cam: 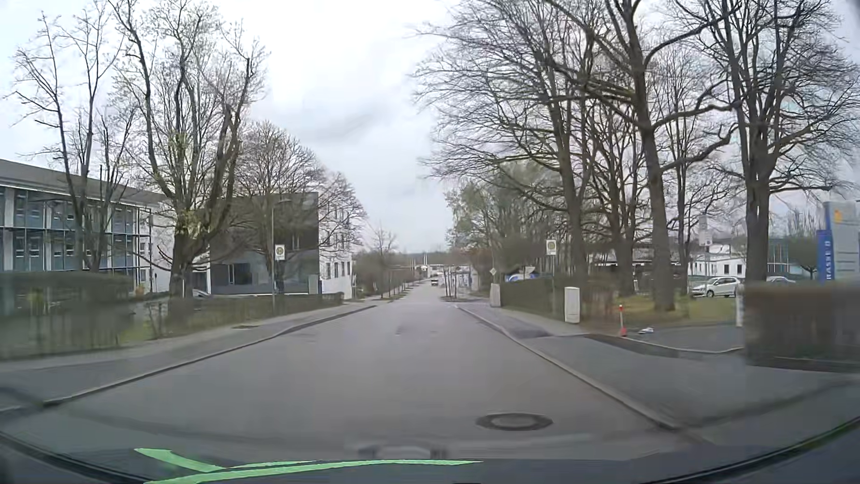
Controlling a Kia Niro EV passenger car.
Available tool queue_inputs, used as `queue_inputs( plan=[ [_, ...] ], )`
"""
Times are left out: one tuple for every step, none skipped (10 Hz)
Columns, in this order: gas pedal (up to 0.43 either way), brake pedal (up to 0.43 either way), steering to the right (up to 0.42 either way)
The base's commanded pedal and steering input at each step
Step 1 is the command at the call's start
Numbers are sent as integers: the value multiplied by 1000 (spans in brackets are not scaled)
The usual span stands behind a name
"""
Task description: Follow the waypoints while adhering to traffic rules and regulations
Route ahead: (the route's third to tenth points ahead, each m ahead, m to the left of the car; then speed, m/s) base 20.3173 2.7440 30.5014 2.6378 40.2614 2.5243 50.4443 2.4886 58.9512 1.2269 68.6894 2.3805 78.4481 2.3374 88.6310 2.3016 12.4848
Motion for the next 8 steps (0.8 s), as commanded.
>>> queue_inputs(
  plan=[
    [138, 0, 0],
    [130, 0, 0],
    [130, 0, 0],
    [118, 0, 0],
    [118, 0, 0],
    [98, 0, 0],
    [67, 0, 0],
    [39, 0, 0]
  ],
)
